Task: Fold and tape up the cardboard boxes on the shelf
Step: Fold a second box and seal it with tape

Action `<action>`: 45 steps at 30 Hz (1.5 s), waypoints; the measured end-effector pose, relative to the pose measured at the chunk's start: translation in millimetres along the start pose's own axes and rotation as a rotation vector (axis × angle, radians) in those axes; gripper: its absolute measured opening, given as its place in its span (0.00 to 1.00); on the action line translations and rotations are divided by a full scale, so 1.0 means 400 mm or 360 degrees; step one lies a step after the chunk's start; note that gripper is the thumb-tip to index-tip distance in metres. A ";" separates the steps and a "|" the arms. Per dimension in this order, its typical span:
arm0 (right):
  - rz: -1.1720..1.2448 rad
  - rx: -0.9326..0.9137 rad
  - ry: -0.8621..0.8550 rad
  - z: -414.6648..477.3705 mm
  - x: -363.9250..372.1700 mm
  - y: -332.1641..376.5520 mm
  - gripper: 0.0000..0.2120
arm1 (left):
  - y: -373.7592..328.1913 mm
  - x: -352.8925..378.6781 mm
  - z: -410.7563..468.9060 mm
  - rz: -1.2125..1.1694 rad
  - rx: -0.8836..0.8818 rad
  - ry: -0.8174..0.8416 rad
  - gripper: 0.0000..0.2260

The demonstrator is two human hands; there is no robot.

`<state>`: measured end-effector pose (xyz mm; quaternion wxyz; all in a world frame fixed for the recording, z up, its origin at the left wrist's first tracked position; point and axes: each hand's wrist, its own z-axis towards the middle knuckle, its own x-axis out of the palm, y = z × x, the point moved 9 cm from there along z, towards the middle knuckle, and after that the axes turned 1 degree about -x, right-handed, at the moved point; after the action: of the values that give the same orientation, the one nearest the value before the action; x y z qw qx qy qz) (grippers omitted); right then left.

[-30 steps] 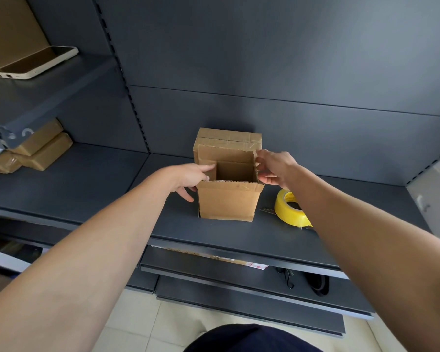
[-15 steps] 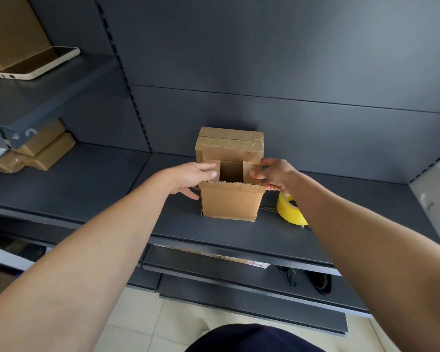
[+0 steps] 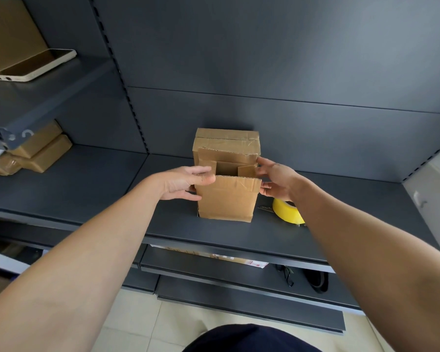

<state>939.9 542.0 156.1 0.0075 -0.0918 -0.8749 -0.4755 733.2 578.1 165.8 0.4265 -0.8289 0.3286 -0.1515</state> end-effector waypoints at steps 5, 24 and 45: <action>-0.0003 0.0073 0.0014 -0.012 0.000 -0.003 0.26 | 0.006 -0.008 0.000 -0.0057 0.0012 -0.0043 0.30; -0.0177 0.0114 -0.0304 -0.011 0.010 0.000 0.10 | -0.026 -0.055 -0.002 0.0073 0.0275 -0.0636 0.36; -0.0323 -0.0216 -0.0422 0.023 0.005 -0.012 0.16 | -0.018 -0.071 0.019 0.0019 0.0326 -0.1012 0.03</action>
<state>937.9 547.4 147.5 -0.1623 -0.0652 -0.8388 -0.5156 719.4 604.8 167.8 0.5897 -0.7856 0.1668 0.0851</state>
